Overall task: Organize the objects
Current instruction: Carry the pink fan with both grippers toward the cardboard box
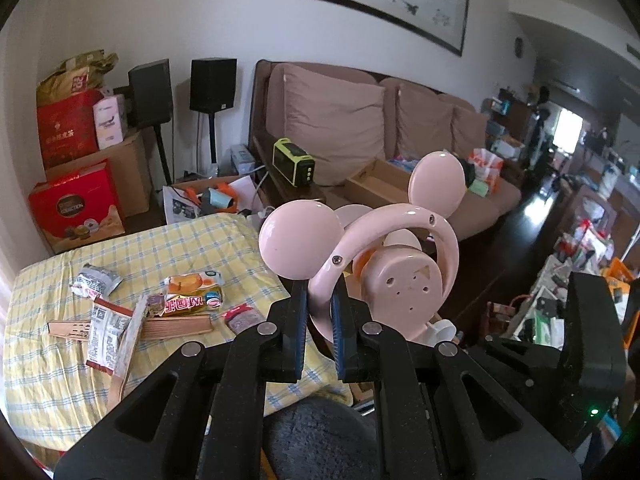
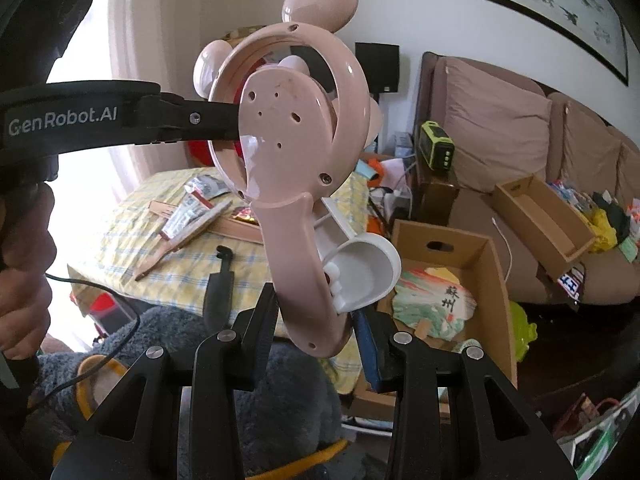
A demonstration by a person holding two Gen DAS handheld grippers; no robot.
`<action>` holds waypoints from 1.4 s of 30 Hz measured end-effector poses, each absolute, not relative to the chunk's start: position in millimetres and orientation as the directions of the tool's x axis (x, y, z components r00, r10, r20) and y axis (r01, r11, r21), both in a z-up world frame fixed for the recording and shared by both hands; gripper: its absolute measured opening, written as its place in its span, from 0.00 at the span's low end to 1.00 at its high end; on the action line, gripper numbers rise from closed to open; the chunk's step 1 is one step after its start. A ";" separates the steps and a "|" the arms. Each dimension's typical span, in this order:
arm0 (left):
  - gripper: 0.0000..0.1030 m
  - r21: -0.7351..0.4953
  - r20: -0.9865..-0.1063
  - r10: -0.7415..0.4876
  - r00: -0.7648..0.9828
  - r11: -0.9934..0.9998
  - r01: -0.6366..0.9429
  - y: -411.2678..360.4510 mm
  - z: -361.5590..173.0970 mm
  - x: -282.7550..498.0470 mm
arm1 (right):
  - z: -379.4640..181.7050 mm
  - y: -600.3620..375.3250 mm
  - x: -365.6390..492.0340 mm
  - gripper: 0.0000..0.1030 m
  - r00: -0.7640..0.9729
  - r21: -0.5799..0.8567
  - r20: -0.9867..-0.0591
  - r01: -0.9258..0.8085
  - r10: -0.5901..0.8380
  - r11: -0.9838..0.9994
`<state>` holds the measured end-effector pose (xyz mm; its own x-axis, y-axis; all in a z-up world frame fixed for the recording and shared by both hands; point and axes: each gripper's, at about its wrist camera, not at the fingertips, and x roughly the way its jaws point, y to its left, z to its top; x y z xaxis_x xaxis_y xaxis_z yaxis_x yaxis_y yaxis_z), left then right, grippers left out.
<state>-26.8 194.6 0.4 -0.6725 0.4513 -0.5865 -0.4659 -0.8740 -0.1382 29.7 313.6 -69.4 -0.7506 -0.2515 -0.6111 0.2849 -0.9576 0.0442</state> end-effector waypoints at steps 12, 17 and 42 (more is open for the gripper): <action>0.10 -0.161 -0.573 0.491 -0.656 -0.852 -0.497 204.7 -1.5 -29.7 | -70.8 324.6 31.0 0.36 -0.754 0.032 -0.615 0.269 -0.231 -0.963; 0.10 -0.158 -0.569 0.494 -0.657 -0.850 -0.502 209.1 0.8 -28.8 | -68.3 331.5 32.5 0.36 -0.758 0.036 -0.609 0.266 -0.232 -0.963; 0.10 -0.152 -0.599 0.490 -0.633 -0.846 -0.511 236.9 -8.9 -38.5 | -75.8 349.6 27.3 0.36 -0.750 0.061 -0.625 0.228 -0.216 -0.972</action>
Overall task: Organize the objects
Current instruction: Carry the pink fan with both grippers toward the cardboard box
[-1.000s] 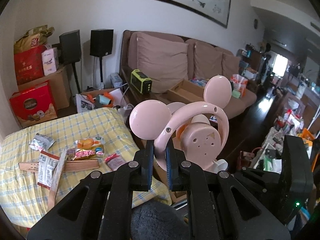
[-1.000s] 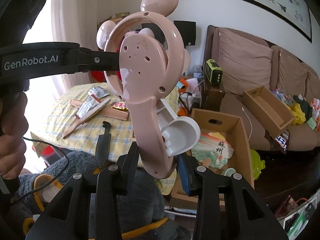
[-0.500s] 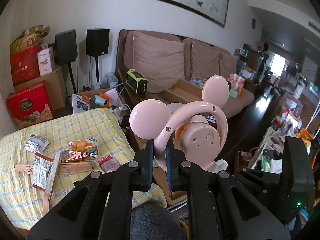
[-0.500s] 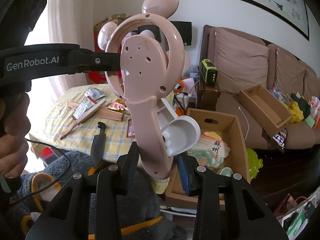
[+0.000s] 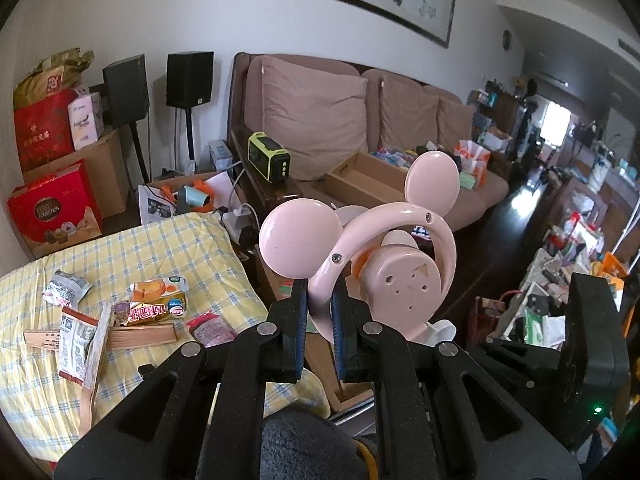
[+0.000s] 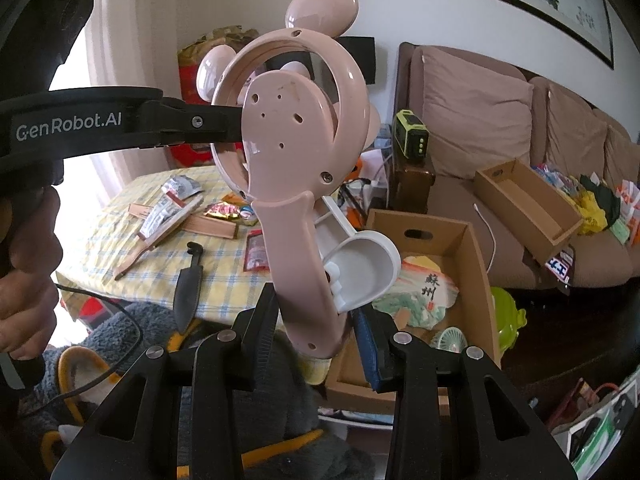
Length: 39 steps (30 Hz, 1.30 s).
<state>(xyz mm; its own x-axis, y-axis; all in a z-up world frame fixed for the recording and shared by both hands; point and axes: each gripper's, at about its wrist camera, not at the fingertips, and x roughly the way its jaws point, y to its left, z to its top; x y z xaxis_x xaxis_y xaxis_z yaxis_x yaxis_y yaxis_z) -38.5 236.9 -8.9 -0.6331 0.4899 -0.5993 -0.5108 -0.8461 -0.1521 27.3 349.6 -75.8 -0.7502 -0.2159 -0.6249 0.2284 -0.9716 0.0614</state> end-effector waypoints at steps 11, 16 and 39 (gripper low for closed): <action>0.10 -0.140 -0.604 0.485 -0.632 -0.846 -0.515 244.8 -12.1 -42.1 | -78.6 355.6 24.7 0.36 -0.749 0.067 -0.630 0.212 -0.206 -0.975; 0.10 -0.136 -0.610 0.483 -0.628 -0.845 -0.518 248.4 -15.3 -45.6 | -80.0 358.0 23.8 0.36 -0.746 0.069 -0.634 0.206 -0.202 -0.976; 0.10 -0.126 -0.631 0.473 -0.615 -0.845 -0.520 265.7 -30.9 -50.1 | -93.2 368.5 16.4 0.36 -0.734 0.083 -0.654 0.170 -0.182 -0.982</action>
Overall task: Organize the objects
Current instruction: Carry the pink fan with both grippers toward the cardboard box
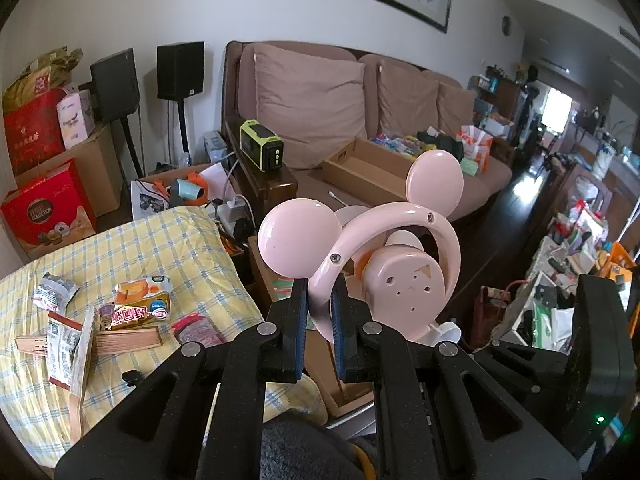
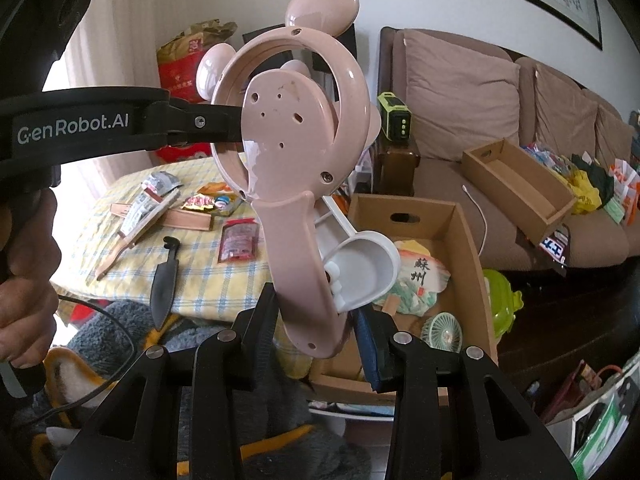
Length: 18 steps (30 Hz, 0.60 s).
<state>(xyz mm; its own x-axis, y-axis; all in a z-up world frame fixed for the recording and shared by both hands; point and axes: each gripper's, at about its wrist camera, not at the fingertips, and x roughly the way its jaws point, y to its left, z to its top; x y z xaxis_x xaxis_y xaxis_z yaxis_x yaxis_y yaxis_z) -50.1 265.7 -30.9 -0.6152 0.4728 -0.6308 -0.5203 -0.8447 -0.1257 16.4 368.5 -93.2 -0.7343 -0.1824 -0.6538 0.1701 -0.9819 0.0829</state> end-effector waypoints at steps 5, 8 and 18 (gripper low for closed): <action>0.10 -0.125 -0.631 0.472 -0.616 -0.845 -0.520 265.2 -29.6 -50.7 | -94.4 371.4 15.3 0.36 -0.734 0.084 -0.656 0.164 -0.179 -0.983; 0.10 -0.125 -0.633 0.472 -0.614 -0.845 -0.520 266.2 -30.7 -50.6 | -95.9 373.2 13.8 0.36 -0.733 0.083 -0.658 0.159 -0.174 -0.984; 0.10 -0.122 -0.636 0.474 -0.609 -0.841 -0.527 275.6 -36.0 -49.2 | -98.6 380.7 13.1 0.36 -0.729 0.084 -0.664 0.147 -0.165 -0.986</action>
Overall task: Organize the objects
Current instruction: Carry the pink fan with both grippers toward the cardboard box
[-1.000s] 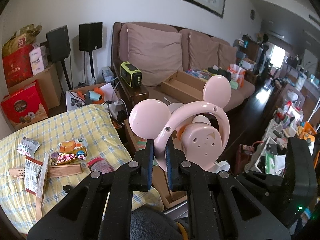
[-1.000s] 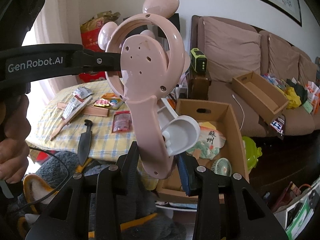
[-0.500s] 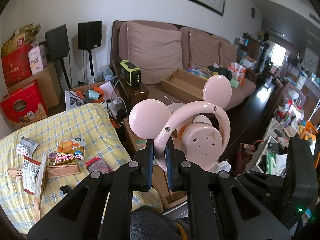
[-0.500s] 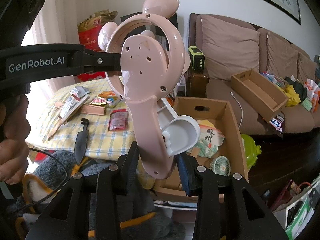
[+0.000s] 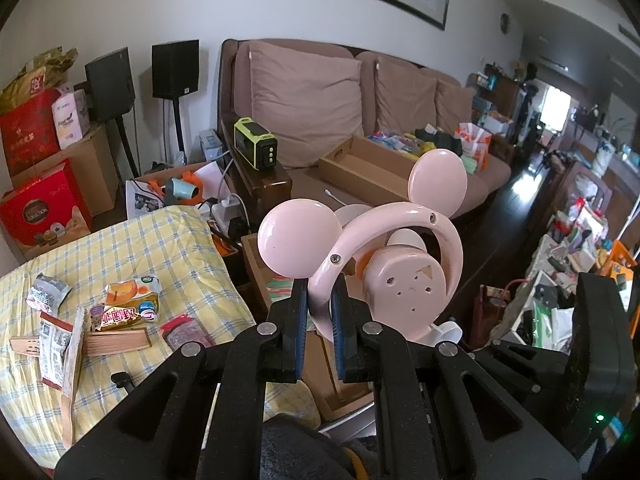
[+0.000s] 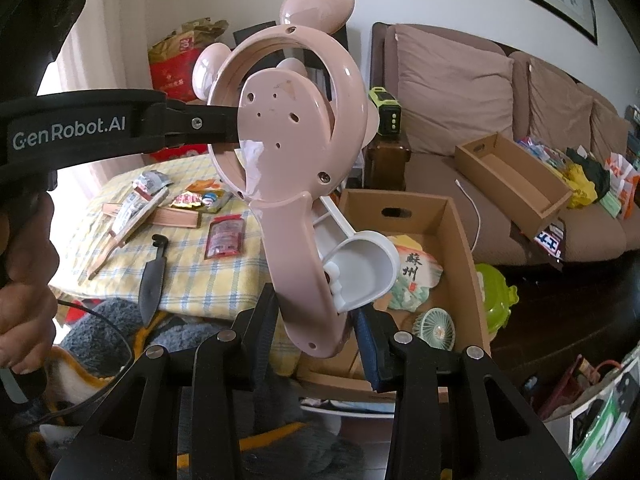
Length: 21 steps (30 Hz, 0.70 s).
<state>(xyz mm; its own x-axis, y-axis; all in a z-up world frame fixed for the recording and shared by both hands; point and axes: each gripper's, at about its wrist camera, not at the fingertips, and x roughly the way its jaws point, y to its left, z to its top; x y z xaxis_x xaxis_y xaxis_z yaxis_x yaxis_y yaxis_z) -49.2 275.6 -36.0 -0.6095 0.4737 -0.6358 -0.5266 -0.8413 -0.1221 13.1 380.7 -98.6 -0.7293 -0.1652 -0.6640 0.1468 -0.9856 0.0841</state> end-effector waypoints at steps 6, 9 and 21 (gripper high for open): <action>0.10 -0.122 -0.639 0.478 -0.603 -0.836 -0.534 285.2 -40.7 -48.5 | -101.7 385.4 12.2 0.36 -0.726 0.085 -0.670 0.135 -0.157 -0.987; 0.10 -0.124 -0.640 0.479 -0.601 -0.836 -0.535 286.2 -40.9 -48.4 | -102.8 387.1 11.6 0.36 -0.725 0.085 -0.671 0.131 -0.154 -0.988; 0.10 -0.115 -0.646 0.482 -0.592 -0.829 -0.548 299.6 -42.4 -47.8 | -105.1 394.7 12.1 0.36 -0.723 0.076 -0.678 0.113 -0.134 -0.991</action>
<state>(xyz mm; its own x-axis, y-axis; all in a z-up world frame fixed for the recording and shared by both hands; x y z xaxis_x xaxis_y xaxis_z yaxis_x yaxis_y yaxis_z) -47.8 299.6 -42.4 -0.5924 0.4816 -0.6459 -0.5479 -0.8286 -0.1153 12.1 394.7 -105.1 -0.7229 -0.1341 -0.6778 0.1125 -0.9907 0.0760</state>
